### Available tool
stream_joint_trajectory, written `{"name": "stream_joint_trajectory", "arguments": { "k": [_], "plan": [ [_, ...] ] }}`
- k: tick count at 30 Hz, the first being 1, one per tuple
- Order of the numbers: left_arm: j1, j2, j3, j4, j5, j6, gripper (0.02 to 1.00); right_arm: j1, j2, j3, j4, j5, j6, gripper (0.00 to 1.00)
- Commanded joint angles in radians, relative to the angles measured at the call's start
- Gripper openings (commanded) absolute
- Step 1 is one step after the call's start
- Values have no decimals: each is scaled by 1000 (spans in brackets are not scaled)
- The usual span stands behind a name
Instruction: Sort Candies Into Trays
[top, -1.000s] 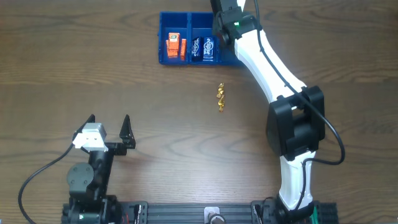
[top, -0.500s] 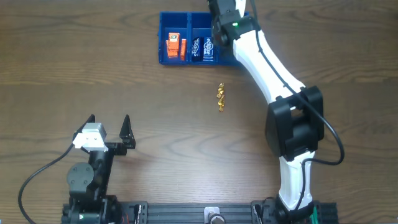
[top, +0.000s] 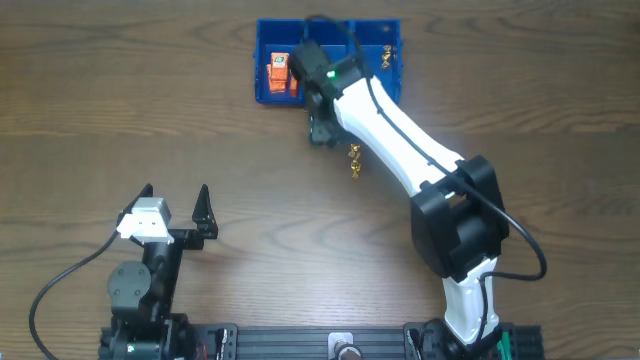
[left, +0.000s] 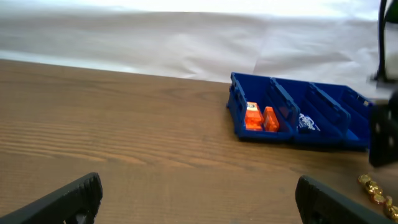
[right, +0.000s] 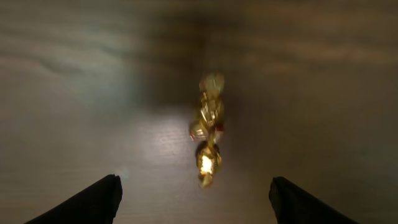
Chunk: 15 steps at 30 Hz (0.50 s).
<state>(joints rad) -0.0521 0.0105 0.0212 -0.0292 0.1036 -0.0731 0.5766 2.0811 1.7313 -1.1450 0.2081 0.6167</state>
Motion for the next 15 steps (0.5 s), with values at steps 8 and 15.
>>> {"name": "stream_joint_trajectory", "arguments": {
  "k": [8,15],
  "plan": [
    [6,-7,-16,-38,27,14,998,-39,-11,-290,248,-118,-23,766],
    [6,-7,-16,-38,27,14,998,-70,-11,-306,257,-129,-42,741]
  ]
}}
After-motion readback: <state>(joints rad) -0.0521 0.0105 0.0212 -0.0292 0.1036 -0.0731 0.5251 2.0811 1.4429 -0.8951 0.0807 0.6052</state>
